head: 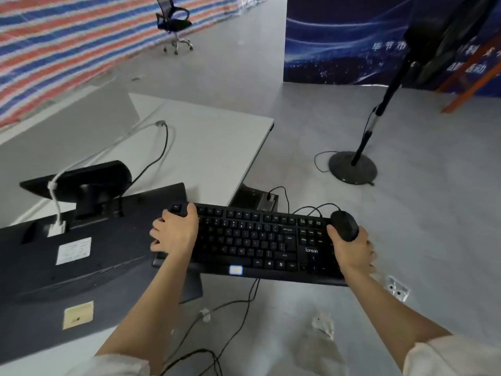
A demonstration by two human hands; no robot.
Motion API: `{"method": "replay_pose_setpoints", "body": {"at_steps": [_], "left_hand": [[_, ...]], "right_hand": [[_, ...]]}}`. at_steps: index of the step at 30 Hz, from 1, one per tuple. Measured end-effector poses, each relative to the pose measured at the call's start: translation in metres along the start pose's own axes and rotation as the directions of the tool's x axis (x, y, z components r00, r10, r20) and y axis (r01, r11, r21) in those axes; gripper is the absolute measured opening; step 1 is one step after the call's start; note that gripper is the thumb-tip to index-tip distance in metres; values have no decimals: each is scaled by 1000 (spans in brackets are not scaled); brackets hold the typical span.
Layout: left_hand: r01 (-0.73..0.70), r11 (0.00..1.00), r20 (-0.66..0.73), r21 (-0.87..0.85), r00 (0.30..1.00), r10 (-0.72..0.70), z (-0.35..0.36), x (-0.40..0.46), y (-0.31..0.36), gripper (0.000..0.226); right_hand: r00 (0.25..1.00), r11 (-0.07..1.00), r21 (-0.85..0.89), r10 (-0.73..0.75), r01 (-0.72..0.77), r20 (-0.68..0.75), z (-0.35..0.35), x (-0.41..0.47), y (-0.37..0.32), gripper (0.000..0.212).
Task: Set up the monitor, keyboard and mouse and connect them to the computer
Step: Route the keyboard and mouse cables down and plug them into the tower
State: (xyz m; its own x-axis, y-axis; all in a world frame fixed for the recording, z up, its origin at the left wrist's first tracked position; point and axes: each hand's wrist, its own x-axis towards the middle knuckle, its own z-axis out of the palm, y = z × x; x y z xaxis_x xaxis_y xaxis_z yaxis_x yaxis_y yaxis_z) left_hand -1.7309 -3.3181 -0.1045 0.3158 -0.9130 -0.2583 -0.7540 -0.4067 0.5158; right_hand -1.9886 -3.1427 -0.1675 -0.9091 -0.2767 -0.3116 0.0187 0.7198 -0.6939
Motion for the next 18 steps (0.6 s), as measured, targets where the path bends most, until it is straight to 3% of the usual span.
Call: {"method": "replay_pose_setpoints", "body": {"at_steps": [12,18], "left_hand": [[246,953,-117,-177,956,-268,81,30,176,71],[206,949,-152,-240,957,-246,87,58,249,67]], "right_hand": [[957,959,-69,-264,273,124,-6,228,-176,76],[936,943,-30,-324,331,138,3,292,-243,77]]}}
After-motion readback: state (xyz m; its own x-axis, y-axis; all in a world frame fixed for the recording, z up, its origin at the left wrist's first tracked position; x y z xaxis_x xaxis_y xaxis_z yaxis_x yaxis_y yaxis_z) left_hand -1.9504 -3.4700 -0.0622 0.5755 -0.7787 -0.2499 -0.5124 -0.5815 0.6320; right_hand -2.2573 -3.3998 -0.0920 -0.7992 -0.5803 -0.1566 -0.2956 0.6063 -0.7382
